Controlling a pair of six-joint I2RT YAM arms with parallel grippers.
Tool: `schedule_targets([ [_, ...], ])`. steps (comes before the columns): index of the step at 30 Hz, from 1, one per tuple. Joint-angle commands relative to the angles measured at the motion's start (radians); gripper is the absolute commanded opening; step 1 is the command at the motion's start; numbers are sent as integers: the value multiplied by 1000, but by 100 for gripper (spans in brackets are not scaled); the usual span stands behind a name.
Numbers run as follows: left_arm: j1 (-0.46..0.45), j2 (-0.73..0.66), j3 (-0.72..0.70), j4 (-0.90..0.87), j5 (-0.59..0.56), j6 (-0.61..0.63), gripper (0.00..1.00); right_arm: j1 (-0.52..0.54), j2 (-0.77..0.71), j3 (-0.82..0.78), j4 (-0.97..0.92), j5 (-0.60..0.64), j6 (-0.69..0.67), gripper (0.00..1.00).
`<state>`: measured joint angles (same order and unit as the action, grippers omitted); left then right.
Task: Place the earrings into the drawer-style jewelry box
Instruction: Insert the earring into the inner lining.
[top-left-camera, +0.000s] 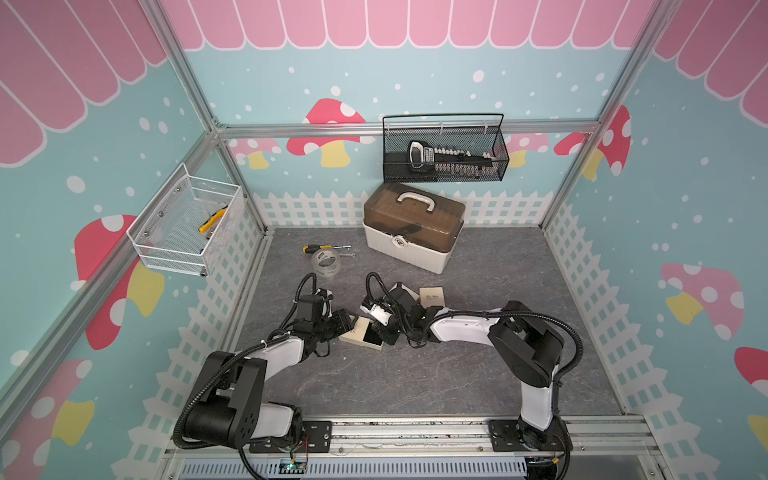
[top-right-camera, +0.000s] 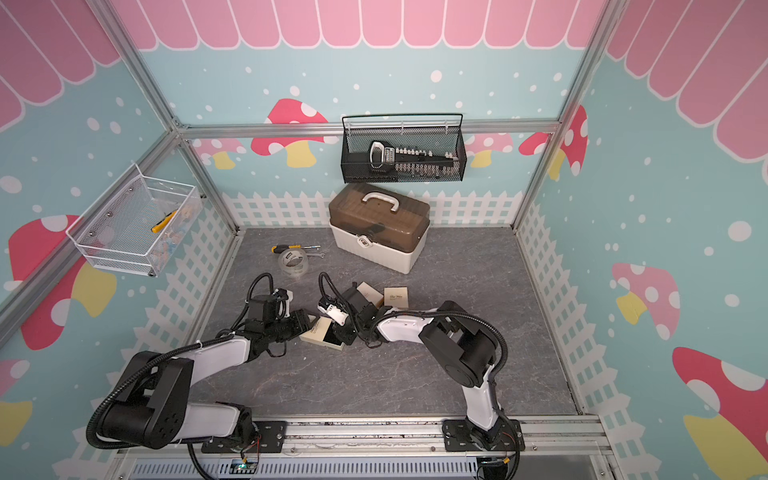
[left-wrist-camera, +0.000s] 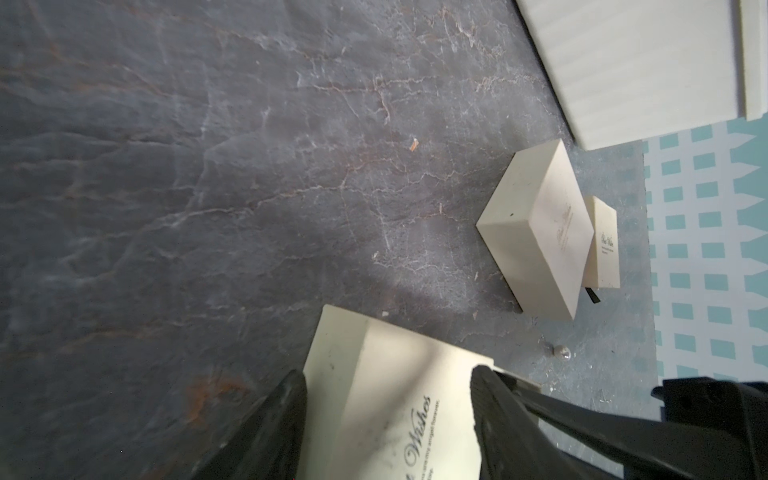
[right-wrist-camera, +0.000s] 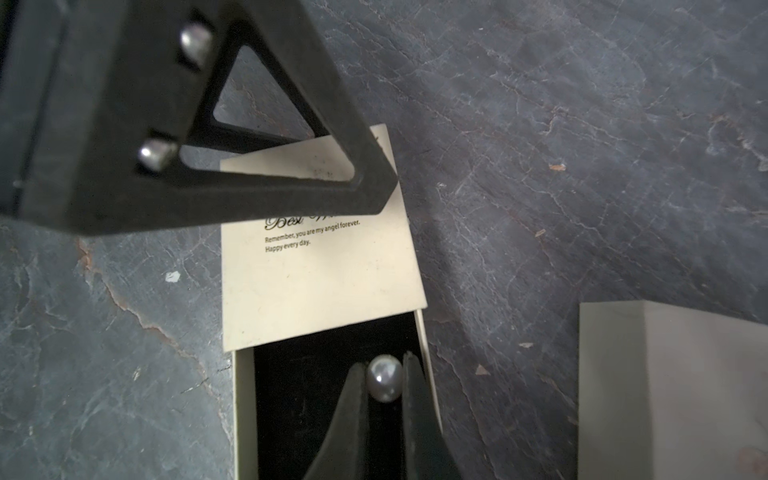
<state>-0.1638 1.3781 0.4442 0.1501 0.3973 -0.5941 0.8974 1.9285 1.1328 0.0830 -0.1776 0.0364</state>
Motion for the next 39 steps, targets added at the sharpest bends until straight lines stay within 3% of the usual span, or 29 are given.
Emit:
schedule_targets([
  [1, 6, 11, 25, -7, 12, 22, 63, 3, 0, -1, 30, 13, -26, 0],
  [39, 6, 44, 47, -7, 27, 19, 64, 20, 23, -23, -12, 26, -73, 0],
])
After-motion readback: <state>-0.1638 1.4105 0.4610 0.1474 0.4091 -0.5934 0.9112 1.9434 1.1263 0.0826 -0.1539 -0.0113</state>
